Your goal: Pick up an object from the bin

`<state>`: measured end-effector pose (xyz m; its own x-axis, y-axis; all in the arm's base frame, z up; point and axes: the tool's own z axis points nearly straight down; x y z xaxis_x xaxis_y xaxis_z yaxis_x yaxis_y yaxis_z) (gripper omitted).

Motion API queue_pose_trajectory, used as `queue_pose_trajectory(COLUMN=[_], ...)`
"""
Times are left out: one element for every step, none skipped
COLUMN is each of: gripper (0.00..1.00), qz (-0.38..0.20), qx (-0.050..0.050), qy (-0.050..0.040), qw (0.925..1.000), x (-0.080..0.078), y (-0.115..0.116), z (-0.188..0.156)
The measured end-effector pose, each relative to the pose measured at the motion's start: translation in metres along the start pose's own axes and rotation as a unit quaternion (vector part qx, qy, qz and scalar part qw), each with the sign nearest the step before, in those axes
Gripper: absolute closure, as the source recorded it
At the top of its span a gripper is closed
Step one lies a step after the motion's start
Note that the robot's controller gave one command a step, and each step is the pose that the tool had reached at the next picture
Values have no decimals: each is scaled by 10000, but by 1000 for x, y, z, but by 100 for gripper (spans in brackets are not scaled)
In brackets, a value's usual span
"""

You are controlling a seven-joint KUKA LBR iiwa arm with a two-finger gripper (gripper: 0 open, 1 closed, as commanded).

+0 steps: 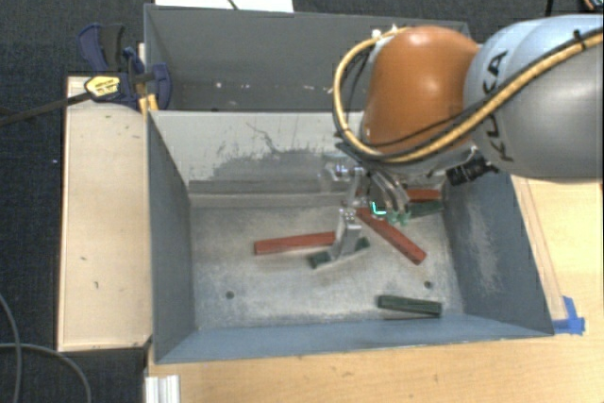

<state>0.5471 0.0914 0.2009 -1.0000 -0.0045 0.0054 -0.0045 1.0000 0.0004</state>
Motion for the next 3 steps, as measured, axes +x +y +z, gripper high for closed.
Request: queue_pose_trajectory(gripper=[0,100,100], qz=[239,249,55], qx=[6,-6,-5], qy=[4,-34,-84], qw=[9997,9997,9999], x=[10,7,-7], y=[-53,-51,-36], z=[135,130,-18])
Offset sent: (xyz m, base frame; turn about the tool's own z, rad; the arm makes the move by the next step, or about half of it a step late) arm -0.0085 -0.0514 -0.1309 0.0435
